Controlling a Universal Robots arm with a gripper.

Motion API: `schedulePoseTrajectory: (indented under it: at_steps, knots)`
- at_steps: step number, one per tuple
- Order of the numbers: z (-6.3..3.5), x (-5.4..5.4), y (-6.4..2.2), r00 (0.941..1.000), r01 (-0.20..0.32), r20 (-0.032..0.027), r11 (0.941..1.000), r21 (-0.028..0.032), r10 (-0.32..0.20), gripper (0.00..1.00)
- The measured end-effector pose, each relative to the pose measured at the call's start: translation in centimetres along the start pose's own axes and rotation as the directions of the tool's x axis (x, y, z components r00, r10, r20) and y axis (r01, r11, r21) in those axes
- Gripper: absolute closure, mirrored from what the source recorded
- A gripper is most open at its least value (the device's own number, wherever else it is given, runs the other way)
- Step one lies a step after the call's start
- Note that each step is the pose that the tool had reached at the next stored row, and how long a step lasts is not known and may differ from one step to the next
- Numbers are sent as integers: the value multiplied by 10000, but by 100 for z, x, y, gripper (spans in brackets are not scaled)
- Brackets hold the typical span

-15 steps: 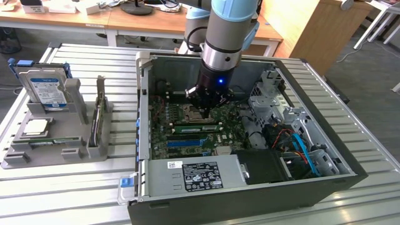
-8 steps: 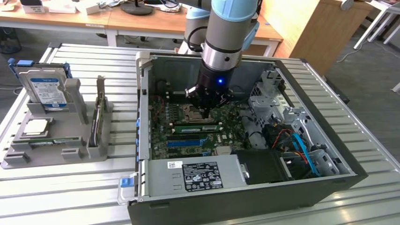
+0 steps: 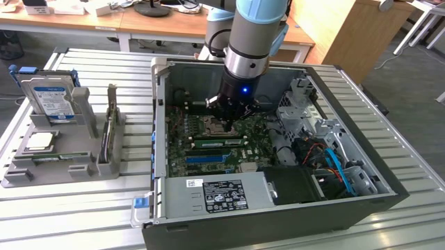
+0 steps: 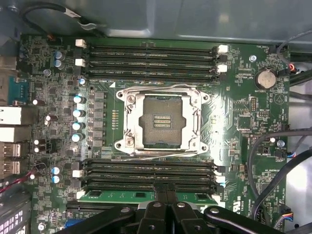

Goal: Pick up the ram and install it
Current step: 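Press down the ram until it locks into place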

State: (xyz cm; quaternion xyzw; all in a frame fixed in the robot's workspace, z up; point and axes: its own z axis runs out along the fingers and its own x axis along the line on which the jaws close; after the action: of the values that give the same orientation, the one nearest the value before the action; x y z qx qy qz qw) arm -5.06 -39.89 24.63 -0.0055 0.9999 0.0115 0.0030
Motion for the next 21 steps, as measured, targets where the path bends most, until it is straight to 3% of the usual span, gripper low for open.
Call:
schedulePoseTrajectory:
  at_steps: [5, 10, 21]
  knots:
    - [-2, -1, 0, 10000, 2, -10, 10000, 2, -2, 90]
    - [-16, -1, 0, 10000, -1, -74, 10000, -1, 1, 90]
    - [-18, -1, -40, 10000, 0, -76, 10000, 1, 0, 90]
